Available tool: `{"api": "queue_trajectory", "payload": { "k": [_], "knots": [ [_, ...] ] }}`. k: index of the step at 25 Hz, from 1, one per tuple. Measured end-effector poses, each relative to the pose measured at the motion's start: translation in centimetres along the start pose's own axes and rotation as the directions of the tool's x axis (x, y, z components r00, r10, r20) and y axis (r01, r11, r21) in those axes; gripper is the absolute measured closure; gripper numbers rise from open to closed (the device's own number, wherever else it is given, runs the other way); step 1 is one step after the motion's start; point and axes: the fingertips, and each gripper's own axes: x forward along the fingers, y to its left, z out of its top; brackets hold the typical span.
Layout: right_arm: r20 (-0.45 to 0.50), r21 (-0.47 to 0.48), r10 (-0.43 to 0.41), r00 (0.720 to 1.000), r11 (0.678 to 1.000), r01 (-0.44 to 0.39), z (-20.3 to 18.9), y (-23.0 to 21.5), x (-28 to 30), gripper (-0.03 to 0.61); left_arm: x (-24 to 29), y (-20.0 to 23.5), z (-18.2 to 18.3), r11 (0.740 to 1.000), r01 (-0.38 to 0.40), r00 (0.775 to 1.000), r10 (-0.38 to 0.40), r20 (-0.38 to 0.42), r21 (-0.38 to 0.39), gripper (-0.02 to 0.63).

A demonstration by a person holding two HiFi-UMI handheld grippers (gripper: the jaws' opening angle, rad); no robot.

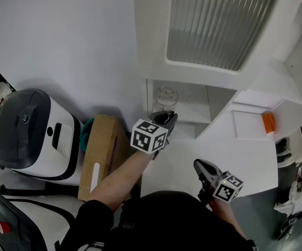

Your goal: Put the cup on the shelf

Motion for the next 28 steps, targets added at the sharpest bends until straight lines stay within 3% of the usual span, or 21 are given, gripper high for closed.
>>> {"api": "queue_trajectory", "payload": {
  "k": [5,18,28],
  "knots": [
    [-0.005,0.001,0.006,1.0,1.0,-0.006,-0.2,0.2,0.1,0.561,-1.0,0.4,-0.1,0.999,-0.046,0.999,0.046,0.02,0.002,0.535],
    [-0.016,0.001,0.011,1.0,1.0,-0.011,-0.4,0.3,0.3,0.561,-2.4,1.2,-1.3,0.995,-0.101,0.995,0.102,0.012,-0.008,0.537],
    [-0.011,0.008,0.007,1.0,1.0,-0.007,-0.5,0.2,0.1,0.561,-3.8,2.1,-0.7,0.979,-0.206,0.977,0.206,0.047,-0.003,0.546]
  ]
}}
